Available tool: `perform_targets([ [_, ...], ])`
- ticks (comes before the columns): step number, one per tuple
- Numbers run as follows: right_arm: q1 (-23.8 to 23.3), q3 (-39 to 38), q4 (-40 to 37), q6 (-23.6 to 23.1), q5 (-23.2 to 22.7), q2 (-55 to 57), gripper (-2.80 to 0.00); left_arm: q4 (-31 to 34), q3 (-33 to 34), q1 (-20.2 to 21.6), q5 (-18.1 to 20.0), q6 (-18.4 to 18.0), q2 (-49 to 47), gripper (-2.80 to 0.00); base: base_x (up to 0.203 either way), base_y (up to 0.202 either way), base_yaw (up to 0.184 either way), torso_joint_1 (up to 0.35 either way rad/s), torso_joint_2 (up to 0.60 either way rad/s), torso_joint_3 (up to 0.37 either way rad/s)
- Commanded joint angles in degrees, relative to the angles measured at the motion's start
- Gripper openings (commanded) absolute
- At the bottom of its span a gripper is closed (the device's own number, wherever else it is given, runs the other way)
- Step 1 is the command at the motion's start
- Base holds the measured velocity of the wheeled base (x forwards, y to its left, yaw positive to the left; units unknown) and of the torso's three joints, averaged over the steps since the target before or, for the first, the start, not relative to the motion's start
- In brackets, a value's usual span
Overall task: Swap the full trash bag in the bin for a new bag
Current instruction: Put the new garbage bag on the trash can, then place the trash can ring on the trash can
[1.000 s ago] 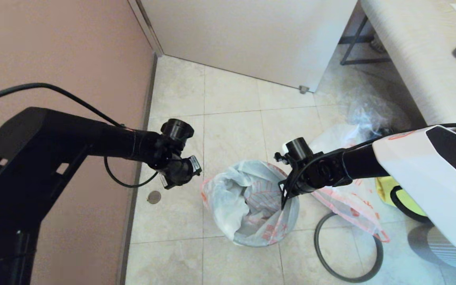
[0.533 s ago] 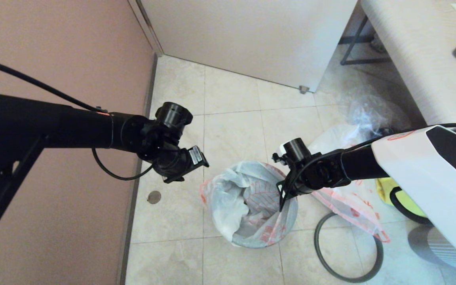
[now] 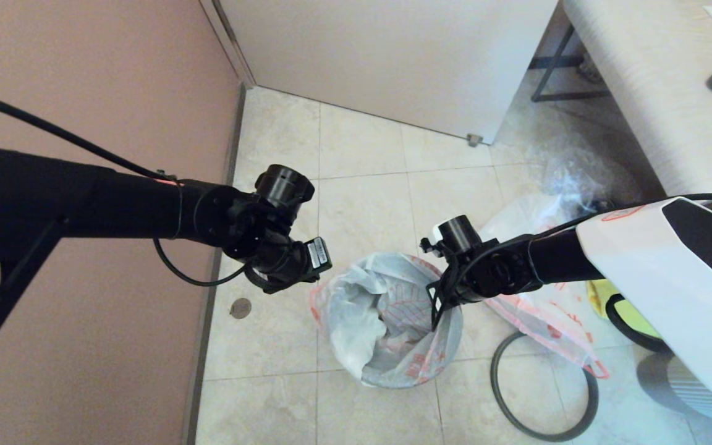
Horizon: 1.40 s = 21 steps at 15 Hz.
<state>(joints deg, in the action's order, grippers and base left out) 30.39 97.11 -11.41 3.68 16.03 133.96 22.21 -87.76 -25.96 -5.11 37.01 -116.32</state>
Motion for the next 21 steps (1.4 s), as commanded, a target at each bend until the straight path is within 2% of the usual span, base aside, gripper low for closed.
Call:
perform_targets([
  [1, -0.01, -0.09, -0.14, 0.01, 0.14, -0.74, 0.00, 0.11, 0.58, -0.45, -0.07, 0.00, 0.13, -2.80, 0.000, 0.000, 0.000, 0.000, 0.00, 0.000],
  [4, 0.03, -2.49, -1.70, 0.68, 1.82, -4.92, 0.00, 0.03, 1.50, -2.04, -0.30, 0.00, 0.46, -2.80, 0.000, 0.000, 0.000, 0.000, 0.00, 0.000],
  [8, -0.47, -10.62, -2.45, 1.38, 3.45, -13.07, 0.00, 0.11, 1.53, -2.08, -0.34, -0.09, 1.72, -2.80, 0.000, 0.000, 0.000, 0.000, 0.00, 0.000],
  [9, -0.74, -12.98, -2.35, 1.40, 3.49, -14.88, -2.80, 0.11, 1.53, -2.08, -0.26, -0.17, 1.98, -2.80, 0.000, 0.000, 0.000, 0.000, 0.00, 0.000],
  [14, -3.01, -23.49, -1.51, 5.66, 3.38, -19.48, -2.80, 0.17, 2.44, -3.70, -0.35, -0.18, 2.16, -2.80, 0.000, 0.000, 0.000, 0.000, 0.00, 0.000],
  [17, -9.65, -36.07, 5.22, 5.65, 3.10, -19.62, -2.80, 0.12, 4.17, -6.77, -2.67, -0.18, 4.52, -2.80, 0.000, 0.000, 0.000, 0.000, 0.00, 0.000],
  [19, -17.15, -45.47, 17.39, -0.70, 2.15, -17.87, -2.80, -0.05, 5.46, -8.88, -5.69, -0.18, 5.06, -2.80, 0.000, 0.000, 0.000, 0.000, 0.00, 0.000],
  [21, -22.73, -49.13, 28.77, -7.43, 0.58, -13.30, -2.80, -0.03, 5.60, -9.91, -6.16, -0.18, 4.99, -2.80, 0.000, 0.000, 0.000, 0.000, 0.00, 0.000],
])
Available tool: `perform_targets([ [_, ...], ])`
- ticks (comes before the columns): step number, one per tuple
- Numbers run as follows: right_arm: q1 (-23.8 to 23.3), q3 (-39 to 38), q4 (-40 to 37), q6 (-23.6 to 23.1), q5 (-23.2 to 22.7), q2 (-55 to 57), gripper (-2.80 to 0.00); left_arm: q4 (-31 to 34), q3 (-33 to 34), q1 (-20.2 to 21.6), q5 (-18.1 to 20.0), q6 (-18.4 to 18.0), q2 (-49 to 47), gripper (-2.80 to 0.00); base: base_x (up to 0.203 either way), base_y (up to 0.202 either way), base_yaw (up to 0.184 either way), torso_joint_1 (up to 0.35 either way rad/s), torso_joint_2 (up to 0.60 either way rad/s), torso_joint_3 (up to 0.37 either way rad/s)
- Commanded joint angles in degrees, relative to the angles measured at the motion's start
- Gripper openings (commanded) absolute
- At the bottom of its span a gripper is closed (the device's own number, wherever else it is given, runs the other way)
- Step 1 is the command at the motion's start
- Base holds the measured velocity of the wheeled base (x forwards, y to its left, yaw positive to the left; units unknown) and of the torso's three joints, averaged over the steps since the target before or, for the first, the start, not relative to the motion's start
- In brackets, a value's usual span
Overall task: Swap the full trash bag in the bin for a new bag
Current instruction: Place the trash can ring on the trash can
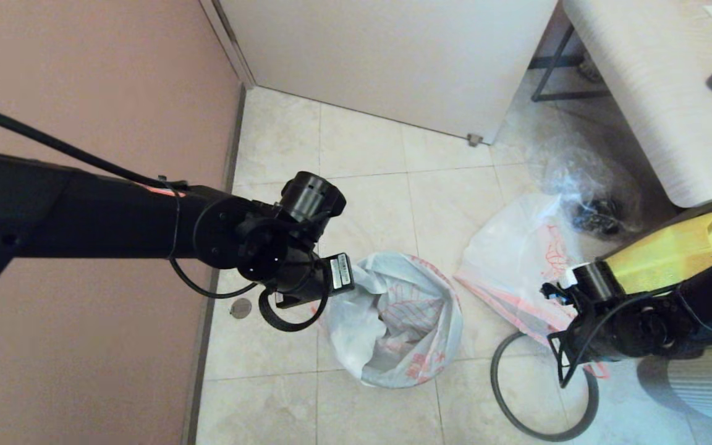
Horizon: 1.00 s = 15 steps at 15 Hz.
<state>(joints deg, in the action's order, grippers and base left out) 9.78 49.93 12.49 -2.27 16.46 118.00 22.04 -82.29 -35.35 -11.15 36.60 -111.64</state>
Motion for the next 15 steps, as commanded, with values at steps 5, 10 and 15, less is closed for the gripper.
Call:
perform_targets([
  [5, -14.36, 2.33, 19.78, -13.05, -6.76, 20.48, -2.80, -0.23, 3.26, -7.28, -3.21, 0.31, 1.33, -2.80, 0.000, 0.000, 0.000, 0.000, 0.00, 0.000],
  [10, -22.93, -3.31, 20.35, -18.96, -13.96, 13.39, -2.80, -0.33, 3.28, -7.94, -4.24, 0.32, -2.87, -2.80, 0.000, 0.000, 0.000, 0.000, 0.00, 0.000],
  [15, -27.65, -3.51, 20.61, -21.95, -16.99, 16.75, -2.80, -0.33, 3.36, -8.50, -4.40, 0.32, -3.59, -2.80, 0.000, 0.000, 0.000, 0.000, 0.00, 0.000],
])
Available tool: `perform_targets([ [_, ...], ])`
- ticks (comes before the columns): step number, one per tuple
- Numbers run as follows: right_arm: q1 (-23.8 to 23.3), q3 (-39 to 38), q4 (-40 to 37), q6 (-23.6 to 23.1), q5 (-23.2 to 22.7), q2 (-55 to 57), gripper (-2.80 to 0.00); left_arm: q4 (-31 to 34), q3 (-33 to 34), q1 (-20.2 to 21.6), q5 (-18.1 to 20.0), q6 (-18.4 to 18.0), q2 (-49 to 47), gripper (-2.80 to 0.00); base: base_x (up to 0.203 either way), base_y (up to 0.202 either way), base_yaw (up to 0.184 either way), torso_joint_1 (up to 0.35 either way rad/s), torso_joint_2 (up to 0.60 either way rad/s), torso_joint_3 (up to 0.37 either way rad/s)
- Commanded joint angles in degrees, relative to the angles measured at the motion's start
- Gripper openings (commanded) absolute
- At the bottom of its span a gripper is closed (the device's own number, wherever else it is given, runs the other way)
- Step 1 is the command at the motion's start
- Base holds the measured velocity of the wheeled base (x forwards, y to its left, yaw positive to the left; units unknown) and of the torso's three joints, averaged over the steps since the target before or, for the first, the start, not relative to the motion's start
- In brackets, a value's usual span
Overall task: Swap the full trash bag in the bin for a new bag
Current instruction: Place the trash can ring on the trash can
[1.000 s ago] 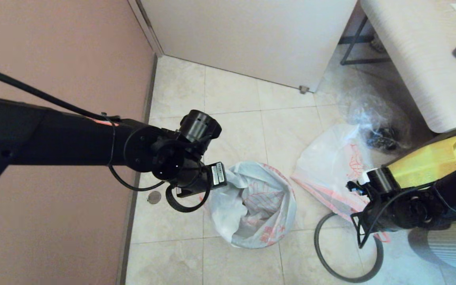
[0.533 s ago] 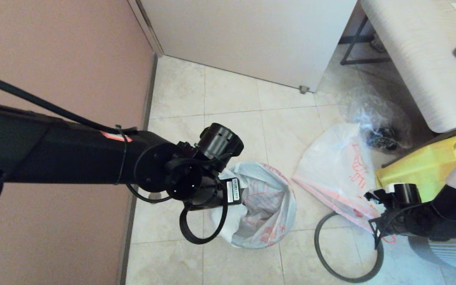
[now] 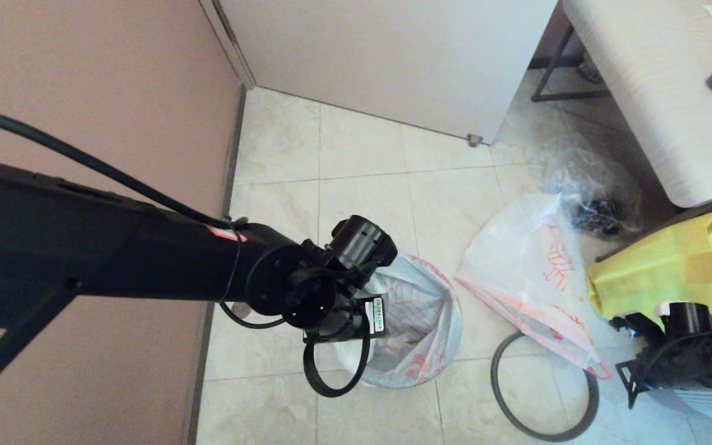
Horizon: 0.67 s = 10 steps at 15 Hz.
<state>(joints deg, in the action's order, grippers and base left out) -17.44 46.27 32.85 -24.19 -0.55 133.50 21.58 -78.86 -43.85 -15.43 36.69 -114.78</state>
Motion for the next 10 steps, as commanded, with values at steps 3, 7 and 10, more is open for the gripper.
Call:
perform_targets([
  [3, -0.04, 10.97, 0.08, -0.29, -0.13, 8.94, -2.80, 0.13, -0.06, 0.08, -0.12, 0.22, -0.77, -2.80, 0.000, 0.000, 0.000, 0.000, 0.00, 0.000],
  [7, -1.02, 24.14, -1.61, -0.18, -0.22, 18.29, -2.80, 0.04, -0.15, 0.25, -0.12, 0.22, -2.29, -2.80, 0.000, 0.000, 0.000, 0.000, 0.00, 0.000],
  [10, -2.02, 26.60, -2.37, -0.47, -1.15, 22.39, -2.80, -0.23, -0.24, -0.15, -1.05, 0.22, -4.59, -2.80, 0.000, 0.000, 0.000, 0.000, 0.00, 0.000],
])
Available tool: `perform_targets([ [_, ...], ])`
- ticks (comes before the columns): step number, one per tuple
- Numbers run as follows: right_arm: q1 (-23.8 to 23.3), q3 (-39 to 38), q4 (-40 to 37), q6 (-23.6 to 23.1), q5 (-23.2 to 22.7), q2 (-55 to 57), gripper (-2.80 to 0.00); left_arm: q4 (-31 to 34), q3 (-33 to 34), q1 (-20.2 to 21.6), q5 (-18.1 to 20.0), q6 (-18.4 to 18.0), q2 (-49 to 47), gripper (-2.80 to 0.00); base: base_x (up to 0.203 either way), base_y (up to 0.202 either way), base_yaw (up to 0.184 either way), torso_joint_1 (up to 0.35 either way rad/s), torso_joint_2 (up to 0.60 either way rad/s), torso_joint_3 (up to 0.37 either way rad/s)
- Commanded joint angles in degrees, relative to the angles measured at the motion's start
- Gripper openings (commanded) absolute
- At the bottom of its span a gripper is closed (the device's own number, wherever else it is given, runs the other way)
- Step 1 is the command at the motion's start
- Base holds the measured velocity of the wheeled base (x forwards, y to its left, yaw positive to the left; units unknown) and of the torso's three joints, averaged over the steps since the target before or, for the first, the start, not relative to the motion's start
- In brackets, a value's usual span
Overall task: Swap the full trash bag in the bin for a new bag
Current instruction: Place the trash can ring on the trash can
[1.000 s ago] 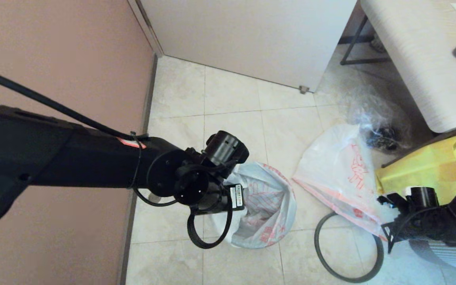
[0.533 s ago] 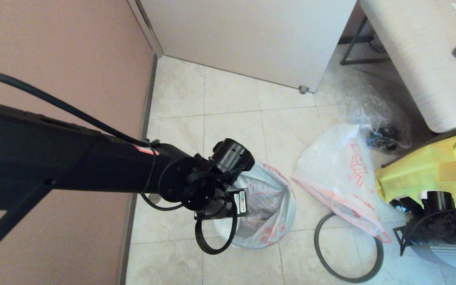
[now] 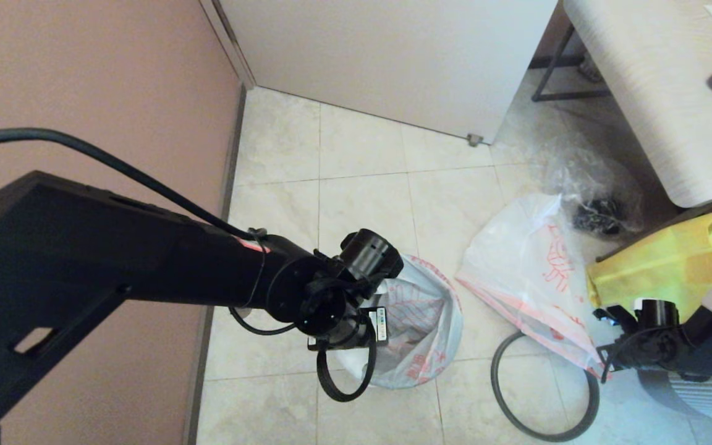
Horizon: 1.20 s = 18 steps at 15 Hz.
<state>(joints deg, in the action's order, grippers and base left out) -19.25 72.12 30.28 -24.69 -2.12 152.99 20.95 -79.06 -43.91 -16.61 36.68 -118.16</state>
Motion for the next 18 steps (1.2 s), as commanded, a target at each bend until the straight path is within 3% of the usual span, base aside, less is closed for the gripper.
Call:
perform_targets([
  [1, -0.18, 0.33, 0.13, -0.71, -1.26, 3.45, -2.80, -0.72, 0.05, -0.12, -1.12, 0.23, -1.80, -2.80, 0.000, 0.000, 0.000, 0.000, 0.00, 0.000],
  [4, 0.09, 1.03, -0.32, -1.94, -3.05, 5.39, -2.80, -1.18, 0.13, -0.03, -1.32, 0.23, -1.68, -2.80, 0.000, 0.000, 0.000, 0.000, 0.00, 0.000],
  [5, 0.24, 1.45, -0.65, -1.75, -4.16, 5.39, 0.00, -1.18, 0.13, -0.12, -1.32, 0.23, -1.64, -2.80, 0.000, 0.000, 0.000, 0.000, 0.00, 0.000],
  [13, 3.45, 15.91, -8.20, -3.95, -4.82, 10.93, 0.00, -1.27, -0.05, -0.03, -1.93, 0.23, -1.64, -2.80, 0.000, 0.000, 0.000, 0.000, 0.00, 0.000],
  [18, 2.68, 26.13, -12.43, -4.78, -4.89, 15.95, 0.00, -1.27, -0.13, 0.05, -1.97, 0.23, -1.81, -2.80, 0.000, 0.000, 0.000, 0.000, 0.00, 0.000],
])
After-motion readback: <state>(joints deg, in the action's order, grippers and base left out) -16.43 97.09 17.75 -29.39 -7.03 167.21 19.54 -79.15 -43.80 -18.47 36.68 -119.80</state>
